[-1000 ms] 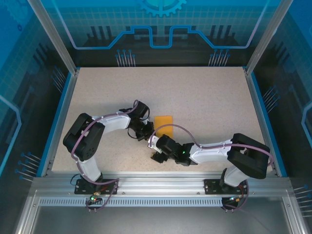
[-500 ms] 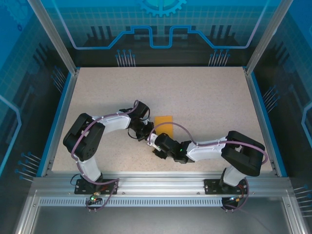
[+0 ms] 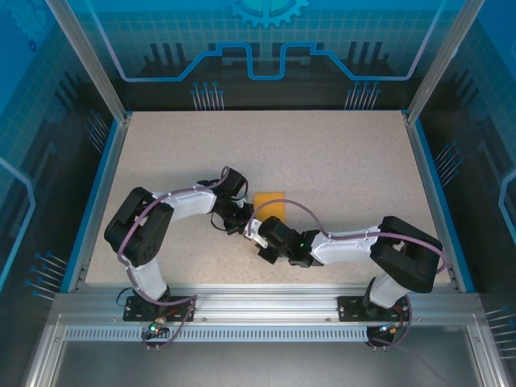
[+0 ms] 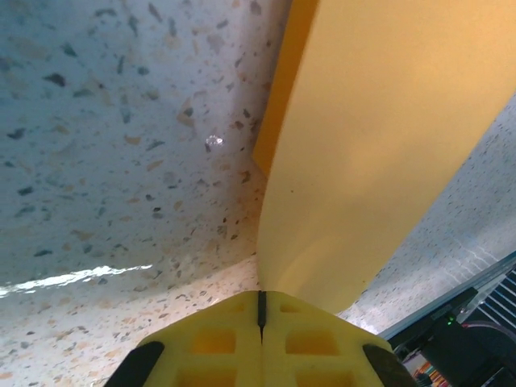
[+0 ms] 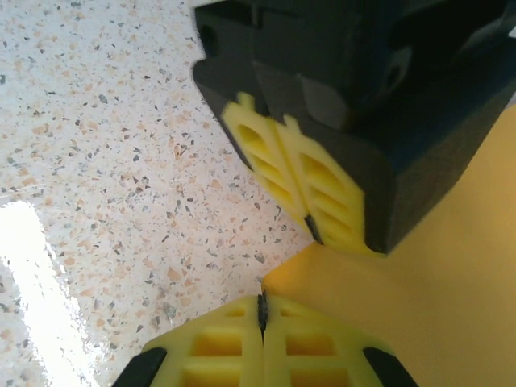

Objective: Fold a paper plane with a square sheet of paper (fold left side to right side)
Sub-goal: Third fold the triangle at the center of the table.

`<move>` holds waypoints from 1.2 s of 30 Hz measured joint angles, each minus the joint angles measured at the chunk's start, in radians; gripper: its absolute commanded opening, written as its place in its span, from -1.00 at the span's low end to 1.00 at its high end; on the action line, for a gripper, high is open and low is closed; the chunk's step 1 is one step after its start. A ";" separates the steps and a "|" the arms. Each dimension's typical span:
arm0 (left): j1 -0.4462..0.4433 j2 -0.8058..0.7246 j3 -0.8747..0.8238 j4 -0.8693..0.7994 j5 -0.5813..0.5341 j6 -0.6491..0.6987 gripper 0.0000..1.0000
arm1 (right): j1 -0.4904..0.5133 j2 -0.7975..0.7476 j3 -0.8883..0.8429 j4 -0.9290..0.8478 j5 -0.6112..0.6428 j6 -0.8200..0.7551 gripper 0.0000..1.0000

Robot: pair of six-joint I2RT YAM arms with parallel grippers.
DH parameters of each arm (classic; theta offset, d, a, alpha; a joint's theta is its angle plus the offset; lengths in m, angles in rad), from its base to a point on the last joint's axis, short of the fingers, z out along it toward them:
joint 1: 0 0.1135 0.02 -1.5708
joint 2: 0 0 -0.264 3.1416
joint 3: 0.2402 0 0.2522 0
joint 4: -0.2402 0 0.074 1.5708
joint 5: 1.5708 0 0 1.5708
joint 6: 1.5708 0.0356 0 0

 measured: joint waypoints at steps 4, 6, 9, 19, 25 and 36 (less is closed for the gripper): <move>0.008 -0.038 0.003 -0.046 -0.025 0.042 -0.18 | -0.023 -0.021 0.000 -0.023 -0.056 0.018 -1.00; 0.019 -0.072 0.010 -0.070 -0.035 0.064 -0.14 | -0.036 -0.029 0.000 -0.029 -0.090 0.033 -1.00; 0.039 -0.115 0.032 -0.098 -0.044 0.093 -0.32 | -0.058 -0.035 0.000 -0.034 -0.135 0.055 -1.00; 0.054 0.021 0.224 -0.121 -0.035 0.209 -0.73 | -0.117 -0.035 0.000 -0.037 -0.263 0.136 -1.00; 0.040 0.161 0.348 -0.130 -0.011 0.270 -0.76 | -0.134 -0.035 0.000 -0.034 -0.310 0.176 -1.00; -0.002 0.313 0.460 -0.158 0.000 0.332 -0.82 | -0.164 -0.033 0.000 -0.034 -0.360 0.216 -1.00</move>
